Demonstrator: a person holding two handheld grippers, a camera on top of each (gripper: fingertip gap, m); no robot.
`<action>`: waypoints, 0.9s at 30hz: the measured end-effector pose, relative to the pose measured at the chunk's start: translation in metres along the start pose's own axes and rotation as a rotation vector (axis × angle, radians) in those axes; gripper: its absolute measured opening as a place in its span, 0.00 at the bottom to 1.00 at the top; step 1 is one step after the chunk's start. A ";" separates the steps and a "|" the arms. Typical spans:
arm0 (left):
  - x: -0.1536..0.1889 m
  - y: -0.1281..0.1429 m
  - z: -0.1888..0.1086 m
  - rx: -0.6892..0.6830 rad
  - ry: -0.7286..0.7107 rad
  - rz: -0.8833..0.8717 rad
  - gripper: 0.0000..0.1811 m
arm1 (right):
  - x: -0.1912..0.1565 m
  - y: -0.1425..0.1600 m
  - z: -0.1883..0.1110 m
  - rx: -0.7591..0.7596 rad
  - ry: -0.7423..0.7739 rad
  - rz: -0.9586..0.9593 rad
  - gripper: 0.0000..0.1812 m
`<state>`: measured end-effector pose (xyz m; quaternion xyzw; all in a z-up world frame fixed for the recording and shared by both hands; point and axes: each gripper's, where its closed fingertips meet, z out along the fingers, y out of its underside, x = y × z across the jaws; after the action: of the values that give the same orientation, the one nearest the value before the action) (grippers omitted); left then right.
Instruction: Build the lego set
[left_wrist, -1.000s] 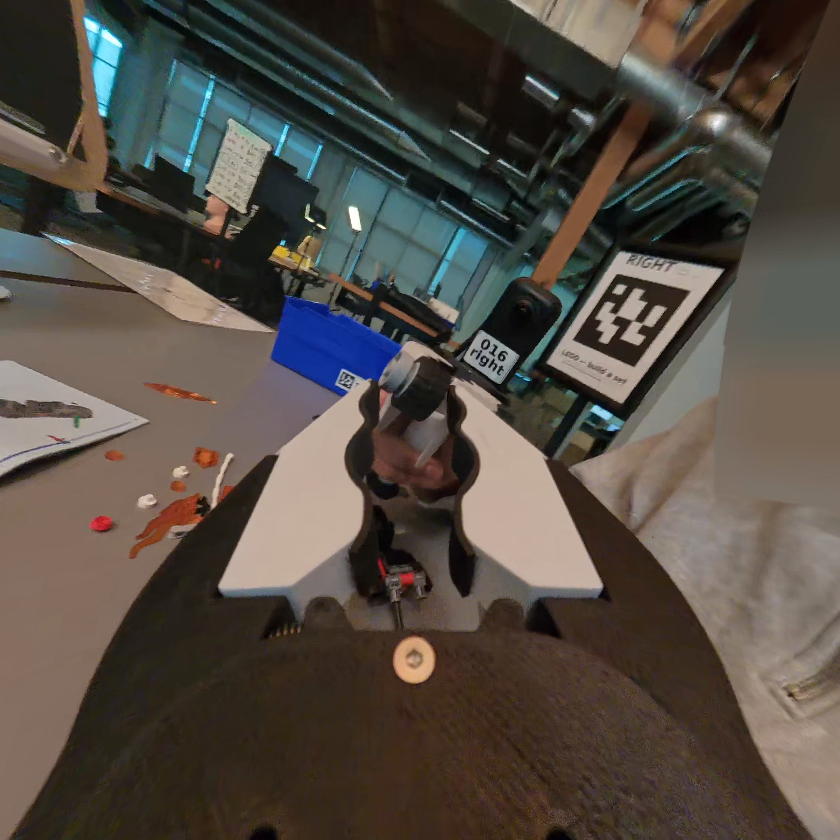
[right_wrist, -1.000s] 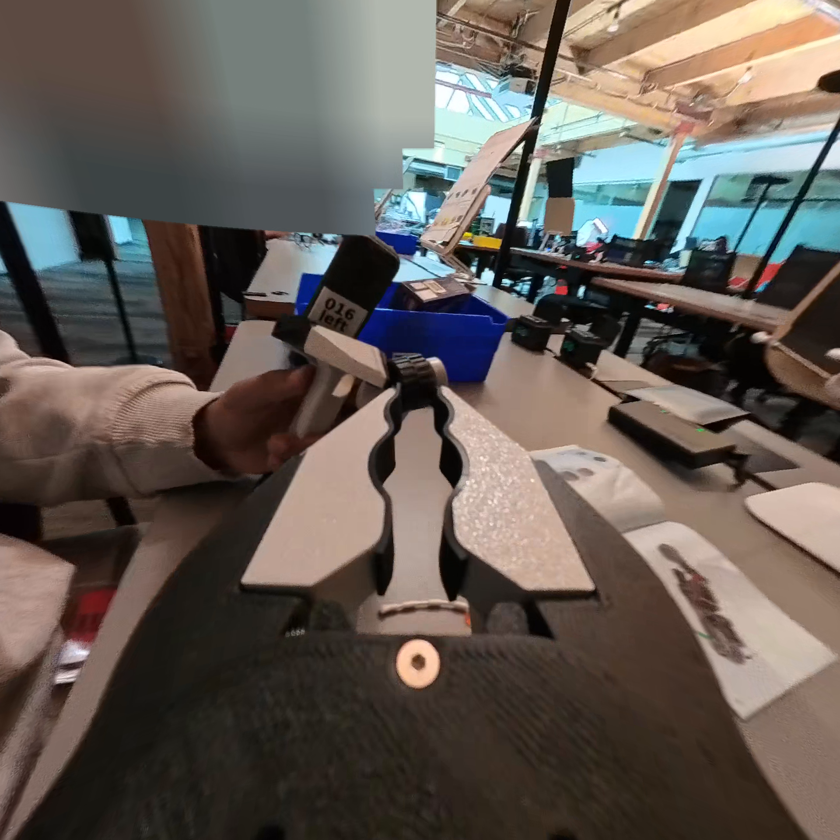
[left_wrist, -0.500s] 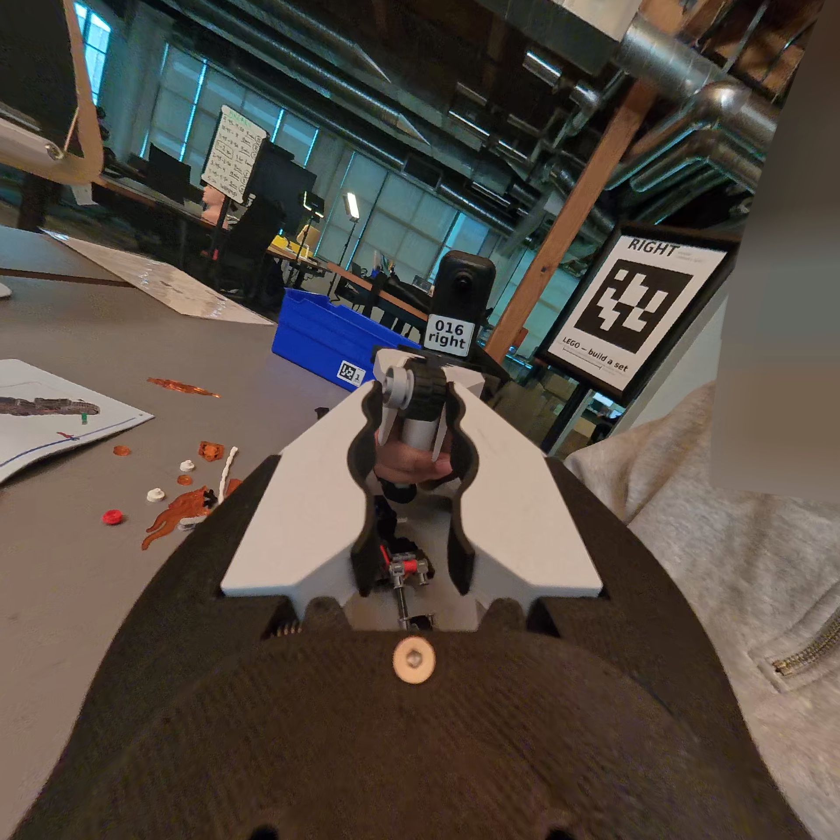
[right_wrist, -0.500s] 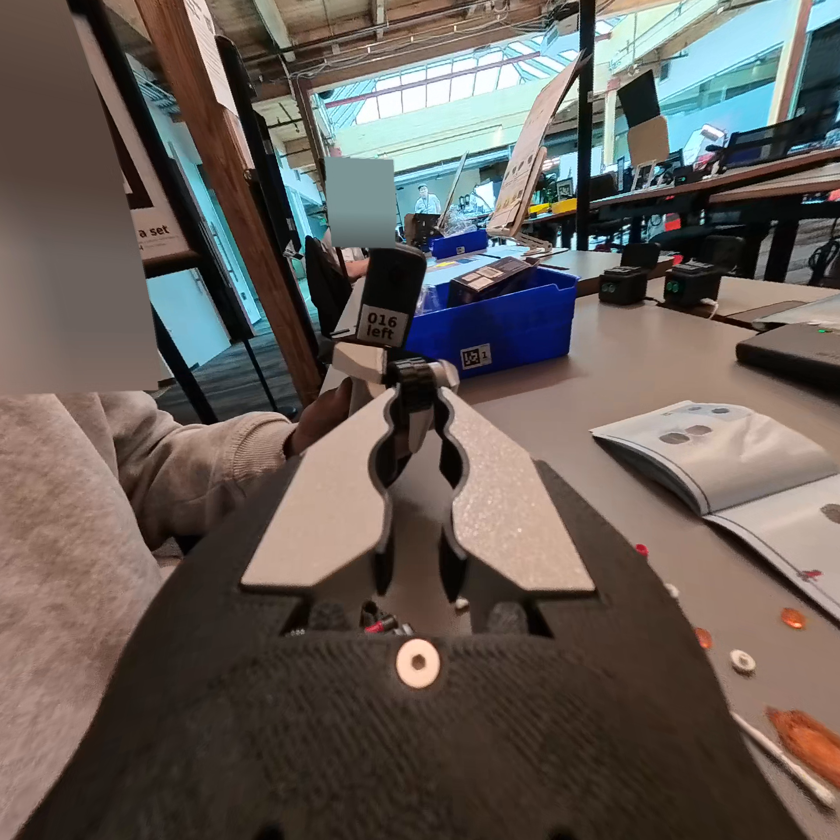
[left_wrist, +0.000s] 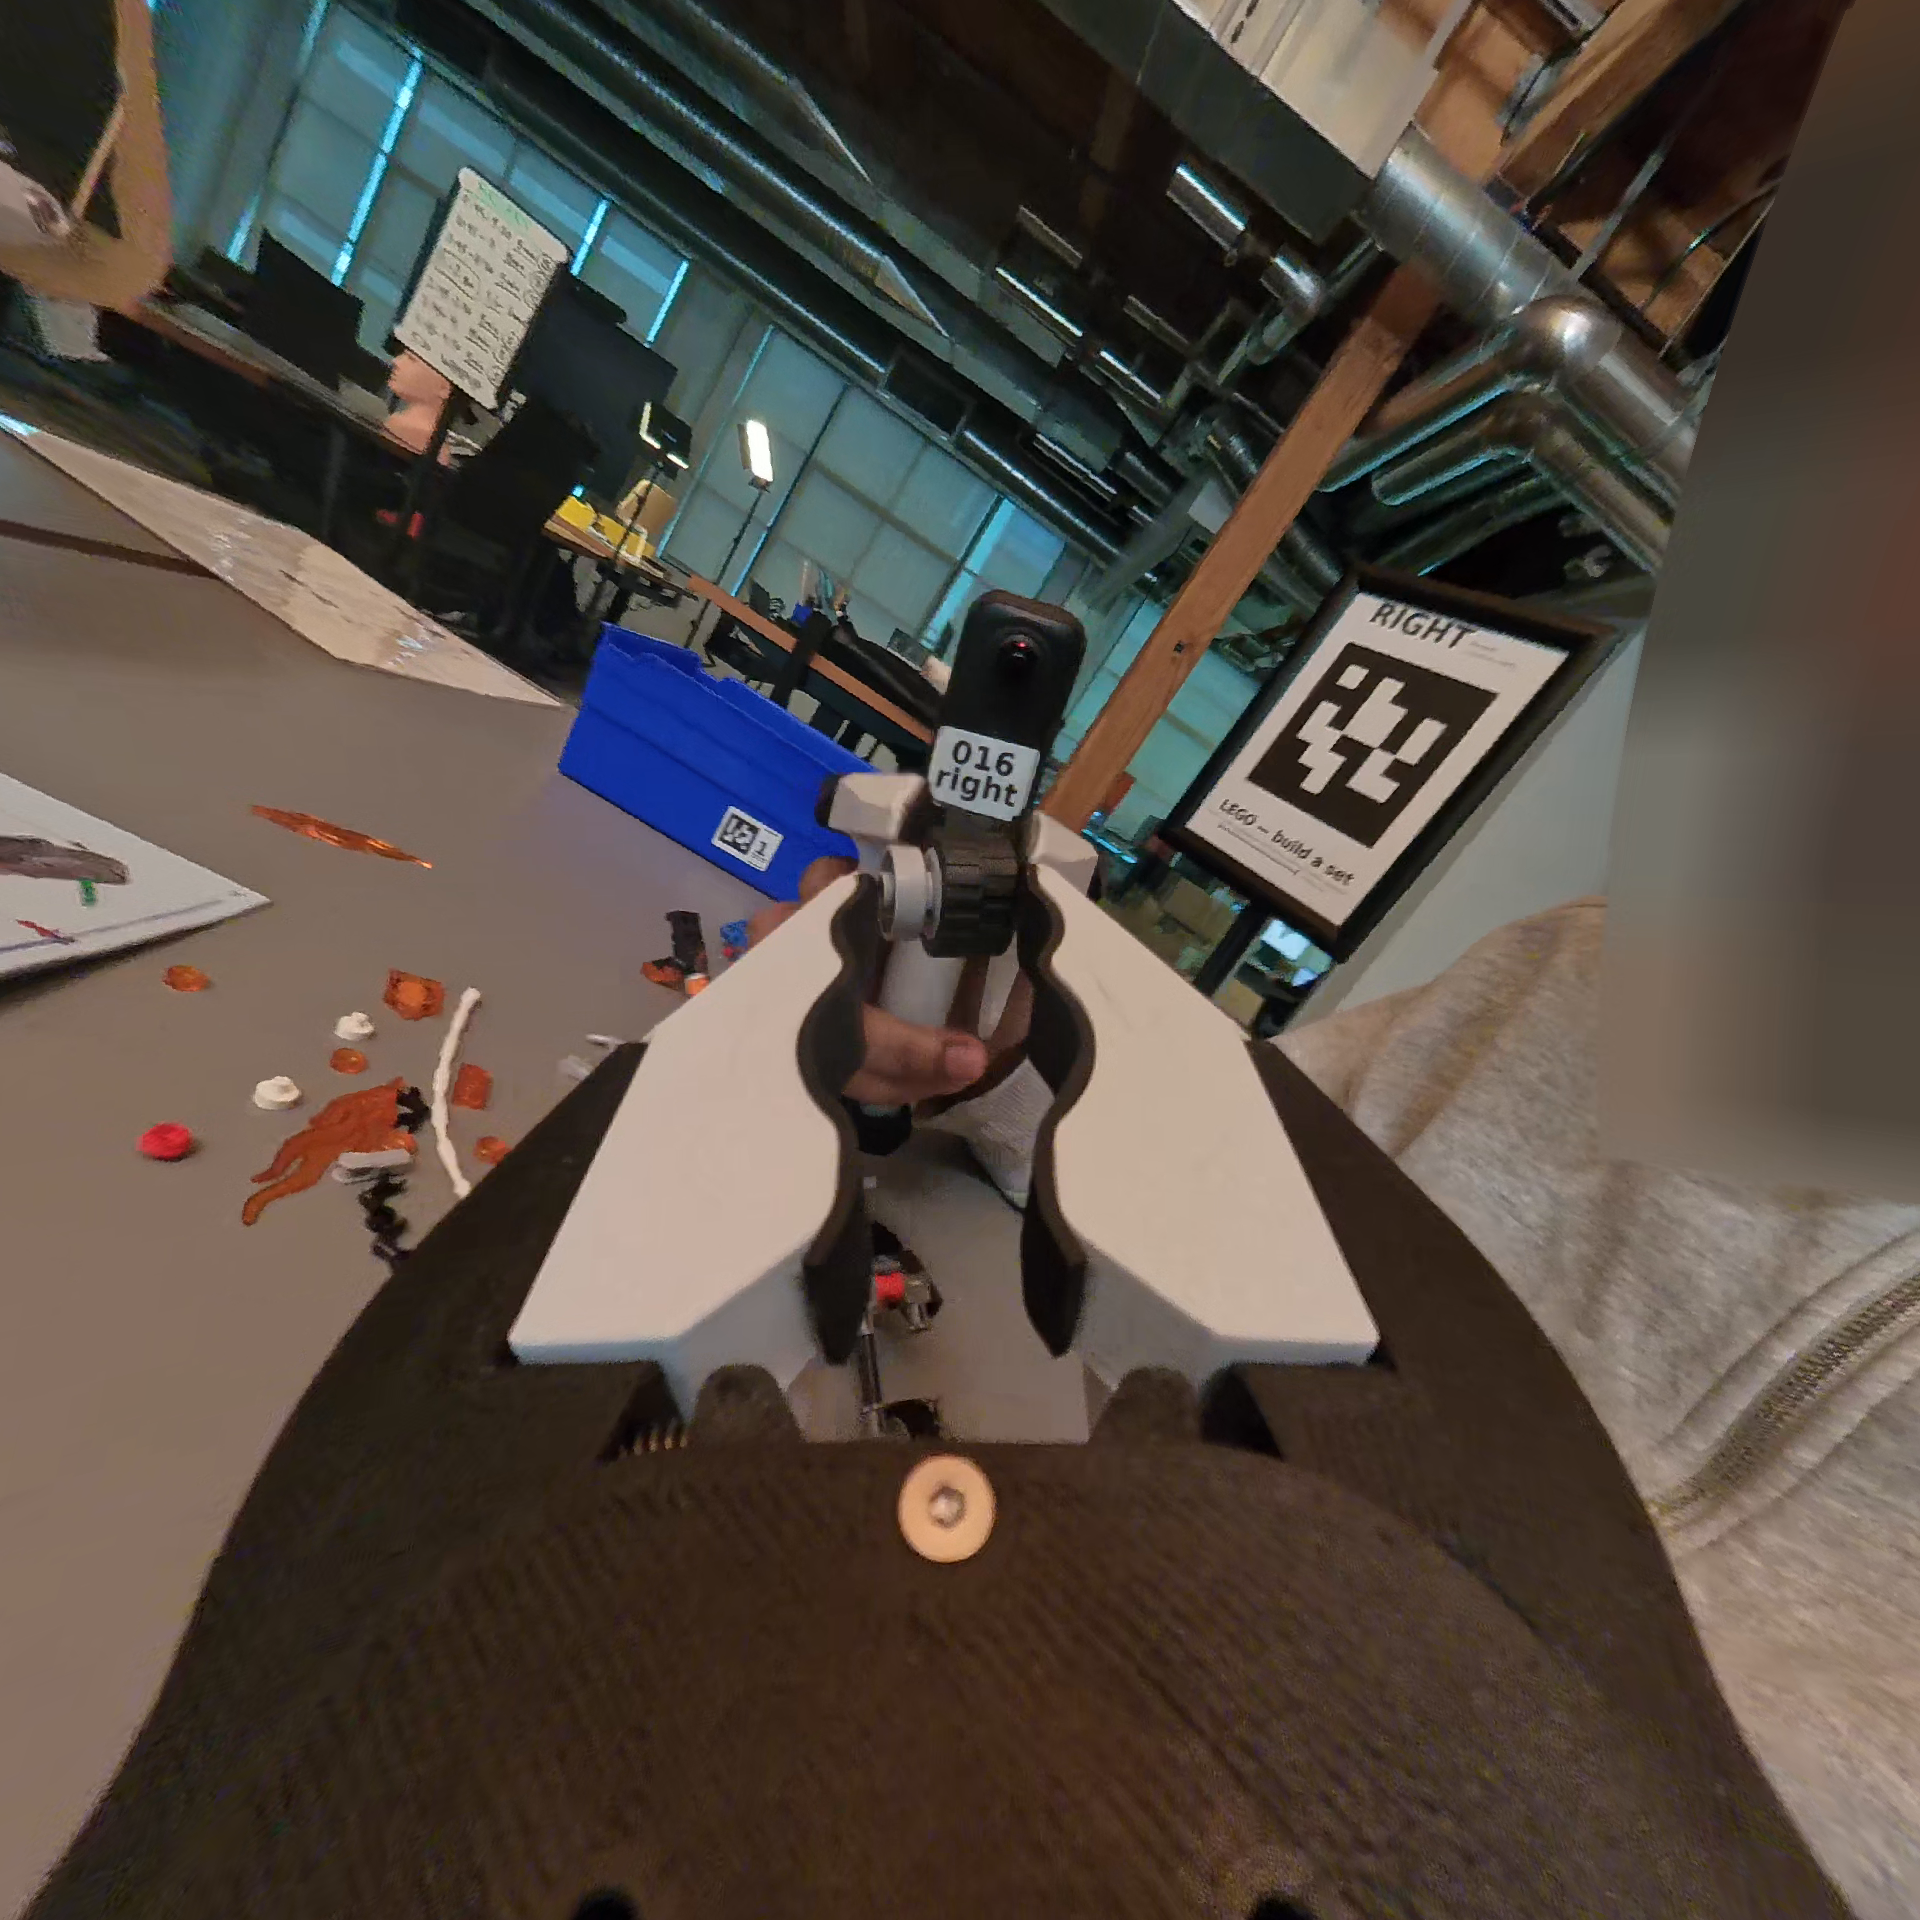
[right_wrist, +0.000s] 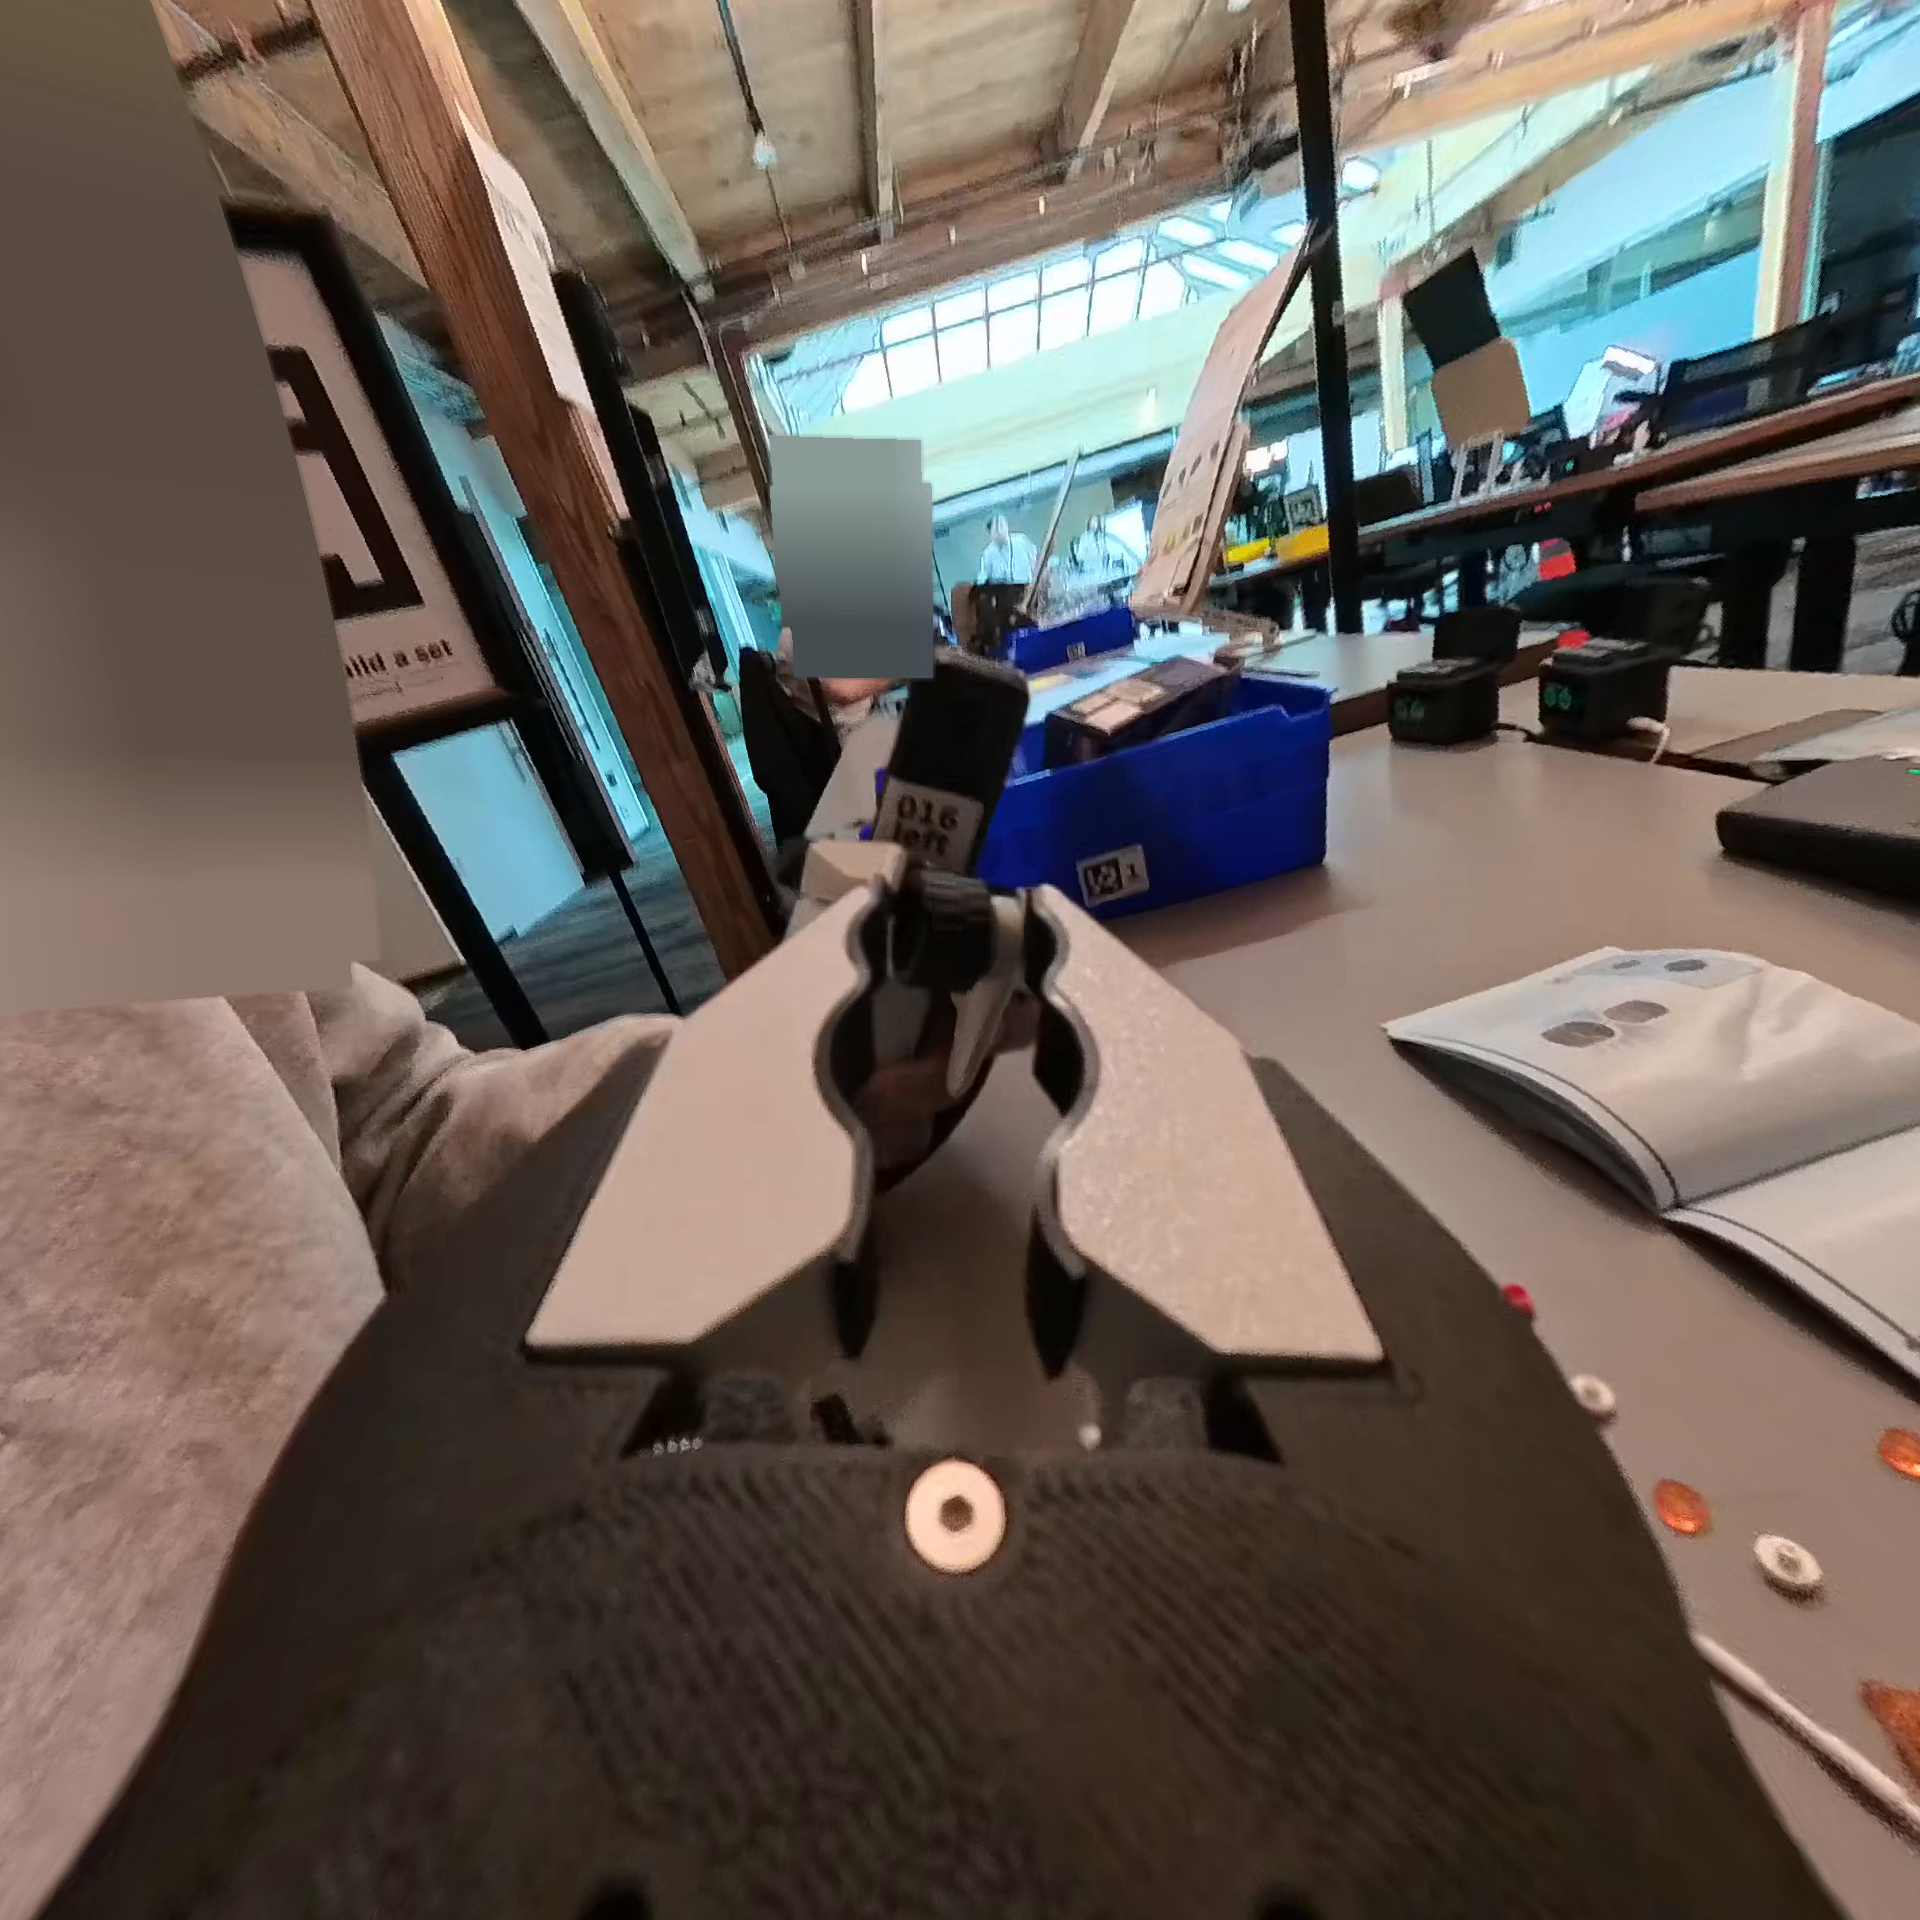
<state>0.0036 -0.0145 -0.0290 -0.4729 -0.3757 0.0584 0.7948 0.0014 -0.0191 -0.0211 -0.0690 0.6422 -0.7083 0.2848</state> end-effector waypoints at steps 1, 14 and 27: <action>0.001 0.000 0.000 0.000 0.018 -0.020 0.14 | 0.000 -0.004 -0.001 0.025 -0.003 0.018 0.13; 0.008 0.000 0.000 0.012 0.115 -0.120 0.13 | -0.008 0.000 -0.002 0.023 -0.155 0.268 0.07; 0.006 -0.001 -0.001 0.014 0.096 -0.110 0.13 | -0.005 0.011 0.004 -0.058 -0.099 0.193 0.14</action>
<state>0.0078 -0.0127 -0.0258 -0.4483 -0.3620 -0.0056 0.8173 0.0107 -0.0203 -0.0300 -0.0500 0.6512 -0.6545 0.3808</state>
